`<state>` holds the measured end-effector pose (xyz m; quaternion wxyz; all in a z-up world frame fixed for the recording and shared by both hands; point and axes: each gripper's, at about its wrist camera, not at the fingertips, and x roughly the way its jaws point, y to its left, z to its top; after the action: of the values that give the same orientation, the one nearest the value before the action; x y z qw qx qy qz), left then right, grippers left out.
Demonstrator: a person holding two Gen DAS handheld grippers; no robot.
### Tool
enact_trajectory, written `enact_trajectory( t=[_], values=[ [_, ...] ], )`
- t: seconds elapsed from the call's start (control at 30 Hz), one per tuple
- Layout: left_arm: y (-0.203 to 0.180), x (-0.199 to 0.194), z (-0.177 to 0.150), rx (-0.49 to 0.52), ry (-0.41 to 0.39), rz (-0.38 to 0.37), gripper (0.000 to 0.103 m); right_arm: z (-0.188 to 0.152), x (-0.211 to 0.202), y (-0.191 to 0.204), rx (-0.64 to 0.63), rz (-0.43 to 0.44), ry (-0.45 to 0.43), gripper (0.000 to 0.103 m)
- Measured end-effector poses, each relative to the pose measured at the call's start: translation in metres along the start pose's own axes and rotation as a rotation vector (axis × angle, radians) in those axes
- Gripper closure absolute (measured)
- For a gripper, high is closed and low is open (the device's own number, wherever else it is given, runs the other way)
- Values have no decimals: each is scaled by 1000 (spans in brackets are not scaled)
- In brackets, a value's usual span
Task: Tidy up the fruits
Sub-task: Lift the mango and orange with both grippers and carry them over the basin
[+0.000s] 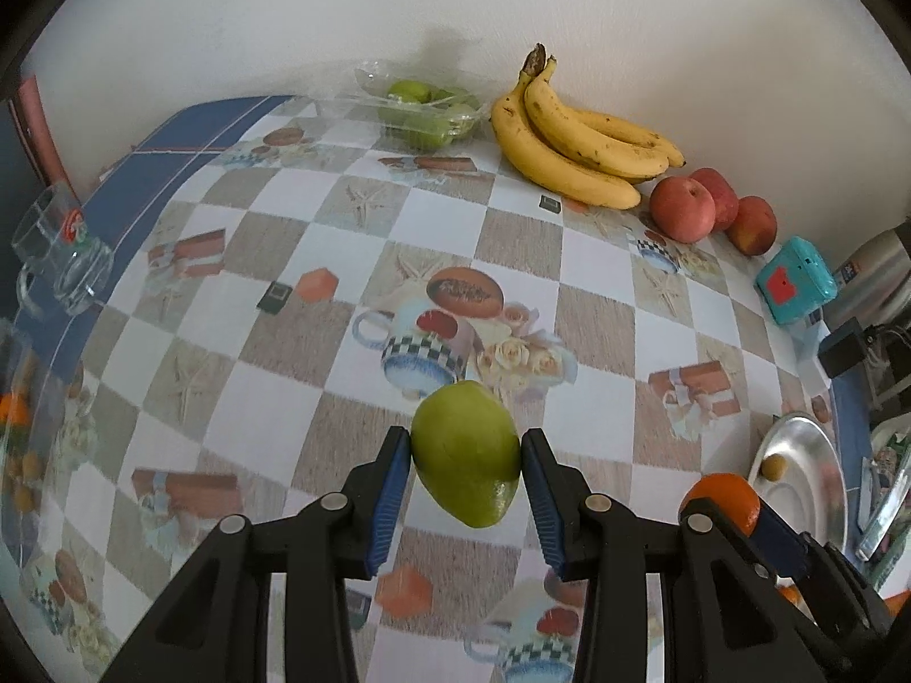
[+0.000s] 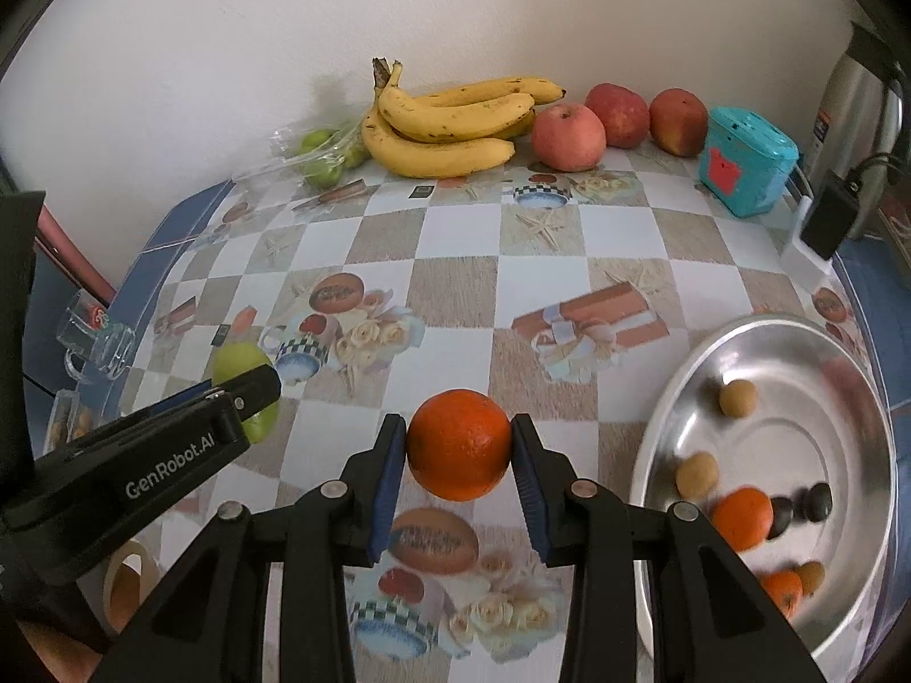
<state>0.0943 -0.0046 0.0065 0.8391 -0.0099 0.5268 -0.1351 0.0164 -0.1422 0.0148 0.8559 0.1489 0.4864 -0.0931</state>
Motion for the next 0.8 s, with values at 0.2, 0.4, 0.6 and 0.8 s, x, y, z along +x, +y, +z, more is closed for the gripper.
enact_trajectory(
  t=[0.2,0.4,0.6,0.8],
  values=[
    [-2,-11,-13,-9,-5,-13,60,-14,-11,-7,18,-16,14,64],
    [-4,-24,-23,-14,-24,-23,60,-24,-21,-13,37,-22,22,64],
    [-7,-29,-24,-12,-37,-22,60,-26,-23,-20,57,-25,29,64],
    [-8,-26,-25,-17,-20,-31,60,-24,-23,-27,74,-21,38,64]
  ],
)
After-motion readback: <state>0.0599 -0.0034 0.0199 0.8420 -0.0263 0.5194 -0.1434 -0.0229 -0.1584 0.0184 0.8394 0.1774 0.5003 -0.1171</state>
